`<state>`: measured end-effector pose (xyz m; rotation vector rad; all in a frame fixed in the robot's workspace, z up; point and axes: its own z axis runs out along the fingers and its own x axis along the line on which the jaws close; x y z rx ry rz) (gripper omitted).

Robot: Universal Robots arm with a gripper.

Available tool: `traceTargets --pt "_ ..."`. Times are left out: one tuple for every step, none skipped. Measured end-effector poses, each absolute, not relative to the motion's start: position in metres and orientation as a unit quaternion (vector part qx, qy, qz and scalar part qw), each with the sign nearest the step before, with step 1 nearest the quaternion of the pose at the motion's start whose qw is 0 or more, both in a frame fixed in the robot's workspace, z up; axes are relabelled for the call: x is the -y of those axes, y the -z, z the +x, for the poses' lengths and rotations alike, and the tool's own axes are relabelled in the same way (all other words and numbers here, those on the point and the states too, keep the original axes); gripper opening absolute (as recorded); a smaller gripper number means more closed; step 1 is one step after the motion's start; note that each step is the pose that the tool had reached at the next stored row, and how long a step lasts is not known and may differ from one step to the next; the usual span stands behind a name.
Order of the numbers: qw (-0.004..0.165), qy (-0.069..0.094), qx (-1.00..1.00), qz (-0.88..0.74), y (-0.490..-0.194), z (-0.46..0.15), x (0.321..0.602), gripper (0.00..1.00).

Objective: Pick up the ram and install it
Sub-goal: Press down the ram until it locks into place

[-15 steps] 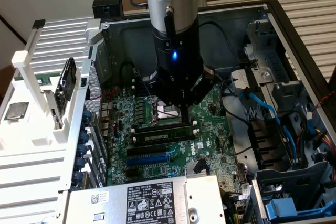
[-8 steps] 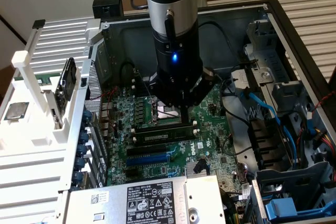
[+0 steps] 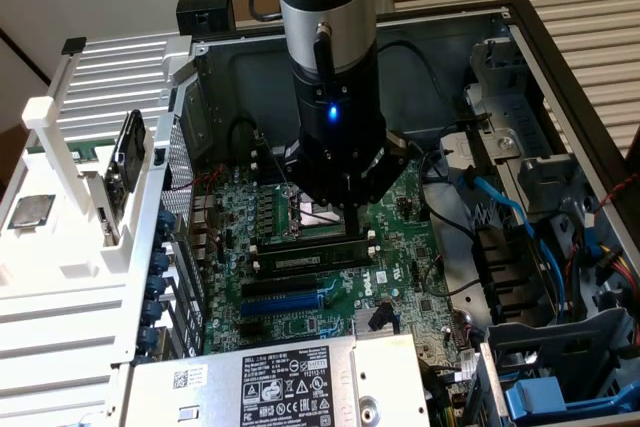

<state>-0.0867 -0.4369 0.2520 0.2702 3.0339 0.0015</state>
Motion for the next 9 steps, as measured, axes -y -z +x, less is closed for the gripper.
traceTargets --pt "0.048 0.000 -0.995 0.089 -0.2520 -0.0867 0.4369 0.11" --pt "0.048 0.000 -0.995 0.089 -0.2518 -0.0867 0.4369 0.11" --pt "0.048 0.000 -0.995 0.089 -0.2514 -0.0867 0.4369 0.11" --pt "0.048 -0.001 -0.995 0.089 -0.2512 -0.0867 0.4369 0.11" --pt "0.048 -0.001 -0.995 0.089 -0.2509 -0.0867 0.4369 0.11" --pt "0.048 -0.001 -0.995 0.089 -0.2500 -0.0867 0.4369 0.11" --pt "0.048 -0.001 -0.995 0.089 -0.2495 -0.0867 0.4369 0.11" --pt "0.048 -0.001 -0.995 0.089 -0.2488 -0.0867 0.4369 0.11" --pt "0.048 -0.001 -0.995 0.089 -0.2483 -0.0867 0.4369 0.11"
